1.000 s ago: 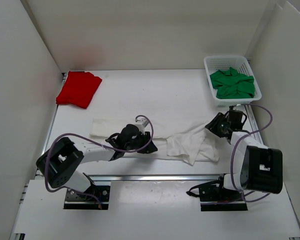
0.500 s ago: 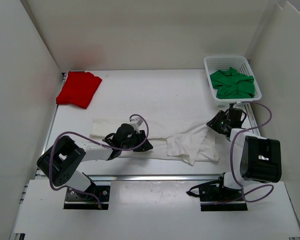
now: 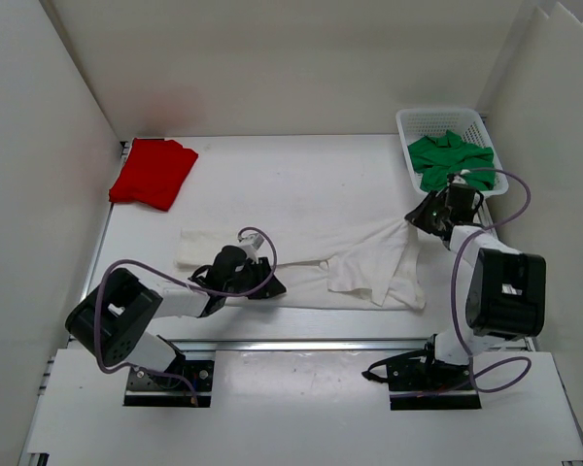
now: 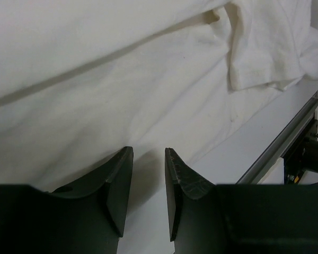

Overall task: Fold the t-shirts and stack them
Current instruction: Fold the other side of the tshirt into a rectangle

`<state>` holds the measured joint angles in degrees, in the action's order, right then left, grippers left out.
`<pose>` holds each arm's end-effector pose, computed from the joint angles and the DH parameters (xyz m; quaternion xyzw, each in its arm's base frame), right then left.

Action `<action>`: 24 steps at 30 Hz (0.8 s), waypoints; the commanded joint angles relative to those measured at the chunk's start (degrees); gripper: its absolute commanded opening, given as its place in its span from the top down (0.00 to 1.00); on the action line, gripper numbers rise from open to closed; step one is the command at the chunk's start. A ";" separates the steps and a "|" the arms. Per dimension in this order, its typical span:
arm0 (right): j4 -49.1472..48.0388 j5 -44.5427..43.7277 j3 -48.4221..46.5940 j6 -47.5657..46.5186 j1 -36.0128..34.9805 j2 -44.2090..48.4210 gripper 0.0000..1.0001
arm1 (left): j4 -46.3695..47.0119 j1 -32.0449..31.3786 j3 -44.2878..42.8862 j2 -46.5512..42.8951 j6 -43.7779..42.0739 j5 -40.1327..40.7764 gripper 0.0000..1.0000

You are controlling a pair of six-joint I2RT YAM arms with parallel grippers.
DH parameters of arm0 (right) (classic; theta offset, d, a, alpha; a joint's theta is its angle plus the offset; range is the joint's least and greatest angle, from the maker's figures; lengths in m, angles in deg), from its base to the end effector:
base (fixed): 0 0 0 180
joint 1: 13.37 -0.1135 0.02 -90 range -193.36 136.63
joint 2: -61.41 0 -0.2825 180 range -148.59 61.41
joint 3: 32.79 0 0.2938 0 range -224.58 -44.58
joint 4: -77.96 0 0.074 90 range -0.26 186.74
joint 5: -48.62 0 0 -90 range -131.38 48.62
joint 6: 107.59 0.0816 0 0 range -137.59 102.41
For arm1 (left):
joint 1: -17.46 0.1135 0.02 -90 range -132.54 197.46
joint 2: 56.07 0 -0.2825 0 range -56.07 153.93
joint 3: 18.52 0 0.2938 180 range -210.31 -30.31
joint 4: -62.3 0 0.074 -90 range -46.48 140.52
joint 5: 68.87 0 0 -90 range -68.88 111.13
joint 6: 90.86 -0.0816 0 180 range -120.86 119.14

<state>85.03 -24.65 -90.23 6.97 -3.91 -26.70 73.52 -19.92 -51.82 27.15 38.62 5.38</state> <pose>0.3823 -0.0399 0.1529 0.1986 0.8681 0.1867 0.4148 0.2209 -0.1966 0.0739 0.0429 0.8939 -0.3633 0.2591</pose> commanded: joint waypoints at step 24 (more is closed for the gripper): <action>11.75 -3.73 11.97 0.05 -17.27 22.63 1.00 | -5.35 -10.94 -10.28 -2.12 0.15 3.52 0.55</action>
<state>95.90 -30.31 -80.91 6.25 -19.52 -5.33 66.15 -26.90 -56.79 22.14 38.16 6.84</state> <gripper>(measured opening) 0.005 0.450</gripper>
